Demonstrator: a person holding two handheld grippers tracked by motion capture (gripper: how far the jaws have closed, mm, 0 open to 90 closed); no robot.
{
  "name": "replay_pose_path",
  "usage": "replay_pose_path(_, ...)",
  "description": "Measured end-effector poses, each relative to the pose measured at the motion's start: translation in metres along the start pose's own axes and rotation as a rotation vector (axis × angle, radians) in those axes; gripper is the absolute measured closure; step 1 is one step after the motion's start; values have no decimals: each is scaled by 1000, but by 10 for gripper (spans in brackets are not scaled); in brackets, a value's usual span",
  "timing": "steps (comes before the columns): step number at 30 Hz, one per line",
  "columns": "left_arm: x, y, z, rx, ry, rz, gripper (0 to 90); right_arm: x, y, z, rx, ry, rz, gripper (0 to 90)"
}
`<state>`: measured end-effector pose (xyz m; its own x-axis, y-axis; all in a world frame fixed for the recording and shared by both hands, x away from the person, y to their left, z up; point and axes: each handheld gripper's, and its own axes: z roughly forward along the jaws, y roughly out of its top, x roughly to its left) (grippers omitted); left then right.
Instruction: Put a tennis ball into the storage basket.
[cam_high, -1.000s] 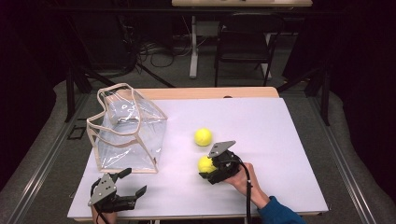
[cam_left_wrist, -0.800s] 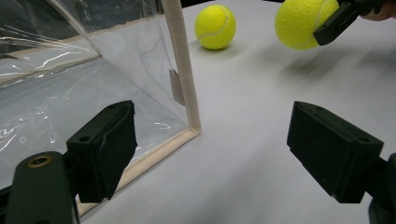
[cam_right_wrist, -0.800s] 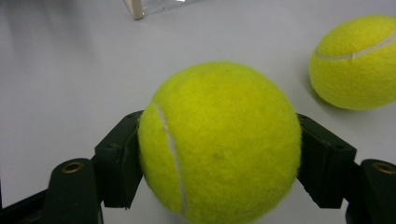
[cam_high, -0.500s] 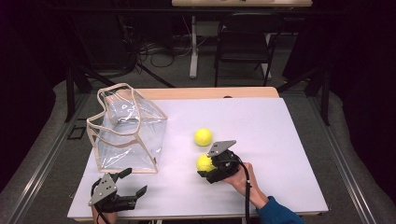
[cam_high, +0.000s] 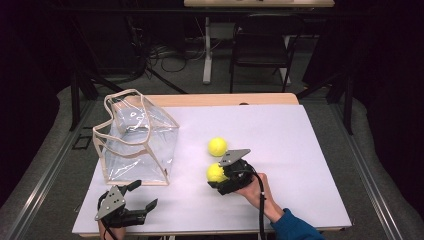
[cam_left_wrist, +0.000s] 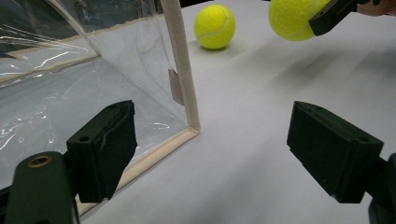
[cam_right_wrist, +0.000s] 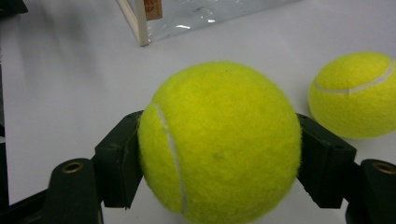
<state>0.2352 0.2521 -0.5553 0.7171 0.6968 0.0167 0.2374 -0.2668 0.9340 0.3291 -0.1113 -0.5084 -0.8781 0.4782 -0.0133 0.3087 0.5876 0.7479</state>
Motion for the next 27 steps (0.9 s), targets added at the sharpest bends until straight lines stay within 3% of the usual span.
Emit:
replay_pose_path(15,0,0,1,3,-1,3,163,4,12,0,-39,-6,-10,259)
replay_pose_path(27,0,1,2,-2,-4,11,162,4,16,4,-41,-3,-4,259)
